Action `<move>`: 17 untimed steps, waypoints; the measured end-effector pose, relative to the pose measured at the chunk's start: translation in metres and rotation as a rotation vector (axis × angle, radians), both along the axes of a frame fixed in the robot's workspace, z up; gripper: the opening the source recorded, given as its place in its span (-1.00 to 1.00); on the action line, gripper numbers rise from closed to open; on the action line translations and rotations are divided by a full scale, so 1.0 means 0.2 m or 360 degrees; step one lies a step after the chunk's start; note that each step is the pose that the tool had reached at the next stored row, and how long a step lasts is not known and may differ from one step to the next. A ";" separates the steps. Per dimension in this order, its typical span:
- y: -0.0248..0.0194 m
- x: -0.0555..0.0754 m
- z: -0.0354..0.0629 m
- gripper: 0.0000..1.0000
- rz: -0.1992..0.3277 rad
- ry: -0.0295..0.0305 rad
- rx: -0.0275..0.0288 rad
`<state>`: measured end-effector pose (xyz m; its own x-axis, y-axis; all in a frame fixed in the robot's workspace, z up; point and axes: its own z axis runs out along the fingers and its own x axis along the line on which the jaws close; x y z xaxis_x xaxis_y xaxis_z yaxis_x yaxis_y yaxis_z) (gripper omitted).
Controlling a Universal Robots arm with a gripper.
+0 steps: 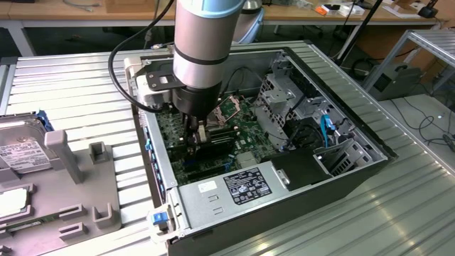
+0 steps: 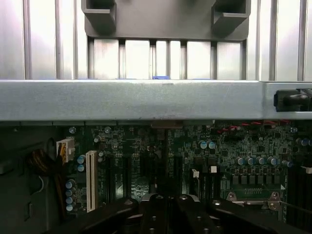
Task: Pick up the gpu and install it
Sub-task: 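Press down on the gpu until it lock into place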
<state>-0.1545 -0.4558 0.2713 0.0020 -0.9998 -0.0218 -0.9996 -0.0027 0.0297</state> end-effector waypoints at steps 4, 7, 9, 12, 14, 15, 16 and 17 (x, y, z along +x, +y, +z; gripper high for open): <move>-0.004 0.00 0.000 -0.79 0.0000 0.00000 0.00001; -0.009 0.00 -0.001 -0.79 0.0001 -0.00003 0.00002; -0.013 -0.01 -0.001 -0.79 0.0000 0.00000 0.00004; -0.013 -0.01 0.000 -0.79 0.0000 0.00001 0.00009; -0.013 -0.01 -0.001 -0.79 0.0000 0.00000 0.00011; -0.013 -0.01 0.001 -0.79 0.0000 -0.00001 0.00012; -0.013 -0.01 0.004 -0.79 0.0000 -0.00003 0.00015; -0.013 -0.01 0.007 -0.79 0.0000 -0.00007 0.00020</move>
